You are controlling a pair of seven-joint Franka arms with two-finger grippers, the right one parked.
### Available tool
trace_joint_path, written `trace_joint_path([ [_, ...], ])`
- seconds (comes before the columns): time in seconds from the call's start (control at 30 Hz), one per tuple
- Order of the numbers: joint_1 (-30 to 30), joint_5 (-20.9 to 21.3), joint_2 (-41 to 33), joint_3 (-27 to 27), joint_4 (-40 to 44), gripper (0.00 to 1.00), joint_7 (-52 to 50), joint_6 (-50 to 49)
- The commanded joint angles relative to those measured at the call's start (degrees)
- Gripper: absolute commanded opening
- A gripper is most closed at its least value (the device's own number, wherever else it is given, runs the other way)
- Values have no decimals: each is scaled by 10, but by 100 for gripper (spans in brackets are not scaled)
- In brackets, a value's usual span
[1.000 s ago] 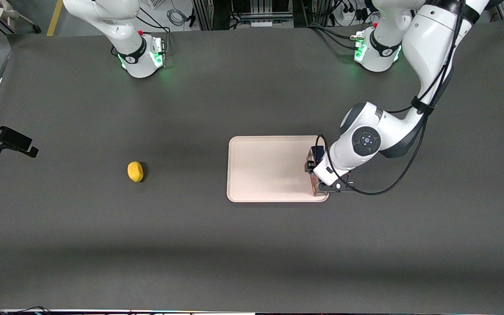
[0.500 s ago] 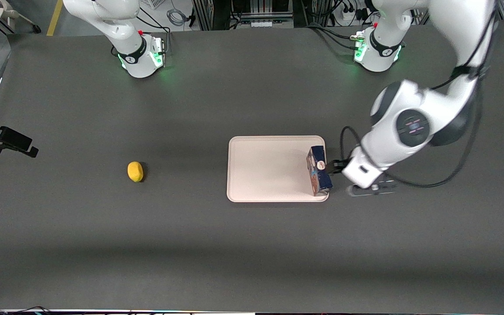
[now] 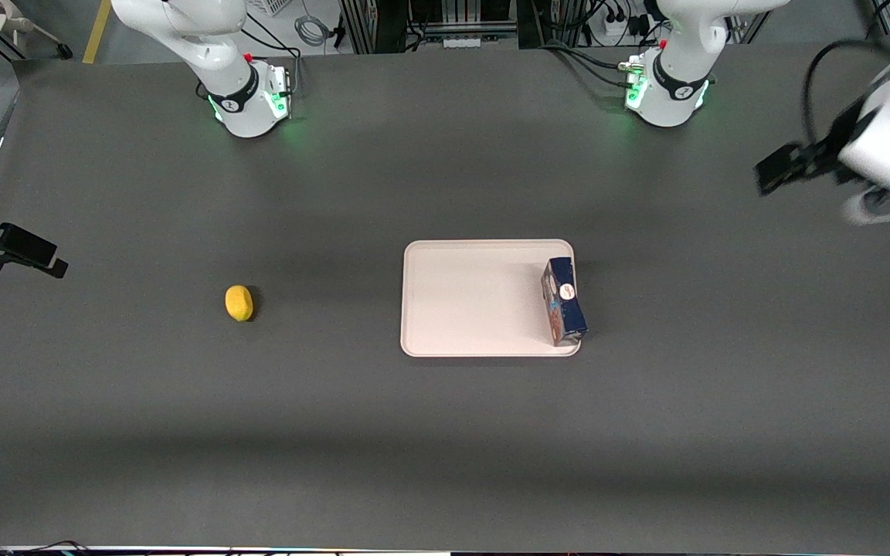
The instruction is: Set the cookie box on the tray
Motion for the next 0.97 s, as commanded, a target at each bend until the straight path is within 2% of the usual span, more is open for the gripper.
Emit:
trace_joint_path([
  [0.0, 4, -4, -100, 42, -109, 100, 74, 4],
  [0.2, 5, -6, -224, 77, -288, 100, 109, 107],
  [0.3, 5, -7, -248, 83, -332, 100, 110, 140],
  [0.93, 4, -20, -243, 90, -318, 100, 111, 152],
])
